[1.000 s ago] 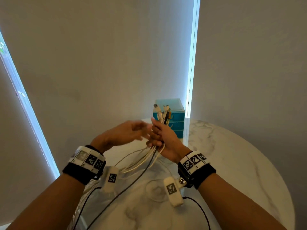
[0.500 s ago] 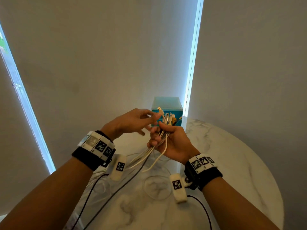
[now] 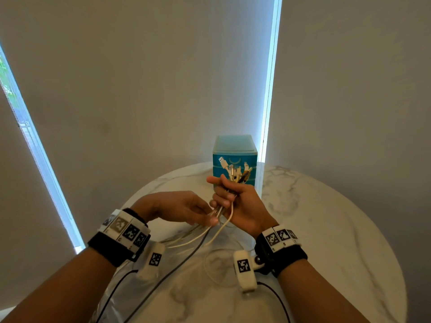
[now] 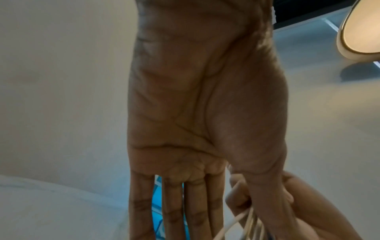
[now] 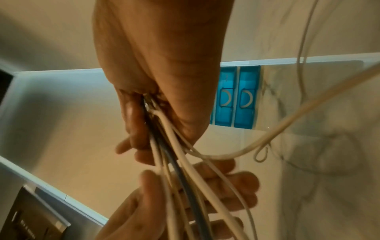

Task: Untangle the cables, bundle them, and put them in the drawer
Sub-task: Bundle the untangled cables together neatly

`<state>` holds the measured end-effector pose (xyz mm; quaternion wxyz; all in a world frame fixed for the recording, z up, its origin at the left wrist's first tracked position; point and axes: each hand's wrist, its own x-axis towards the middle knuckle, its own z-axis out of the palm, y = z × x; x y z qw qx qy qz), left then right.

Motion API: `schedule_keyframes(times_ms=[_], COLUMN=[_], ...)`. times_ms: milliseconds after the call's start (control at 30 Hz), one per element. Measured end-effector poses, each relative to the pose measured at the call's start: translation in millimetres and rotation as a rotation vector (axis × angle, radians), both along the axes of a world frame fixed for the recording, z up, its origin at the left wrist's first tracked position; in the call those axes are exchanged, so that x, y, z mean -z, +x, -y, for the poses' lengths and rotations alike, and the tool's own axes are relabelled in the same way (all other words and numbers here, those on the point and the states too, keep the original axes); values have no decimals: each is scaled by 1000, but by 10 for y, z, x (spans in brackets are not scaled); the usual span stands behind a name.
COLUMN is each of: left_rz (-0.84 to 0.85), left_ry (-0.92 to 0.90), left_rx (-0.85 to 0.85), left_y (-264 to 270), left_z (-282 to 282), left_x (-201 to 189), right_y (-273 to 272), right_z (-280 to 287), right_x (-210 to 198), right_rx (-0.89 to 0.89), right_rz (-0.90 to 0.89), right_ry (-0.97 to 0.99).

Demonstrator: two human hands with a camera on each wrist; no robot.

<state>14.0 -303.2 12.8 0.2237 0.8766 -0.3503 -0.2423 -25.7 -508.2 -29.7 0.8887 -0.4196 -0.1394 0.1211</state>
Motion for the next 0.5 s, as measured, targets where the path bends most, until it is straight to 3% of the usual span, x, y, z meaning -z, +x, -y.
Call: schedule_keyframes(times_ms=[100,233,400,500], left_rz=[34,-109,-101,-226], left_ry=[152,191,-122,-386], left_rx=[39,180,122,47], left_y=[3,-74,-166,-220], left_z=[57,149,287,341], left_x=[73,79,-52,-116], right_y=[-13,-23,64,83], right_z=[-27,63,60,-12], right_x=[-8,-95,-383,-686], right_rx=[27,55,115,116], right_rz=[83,80,69,101], right_ry=[-128,-160,-162,-212])
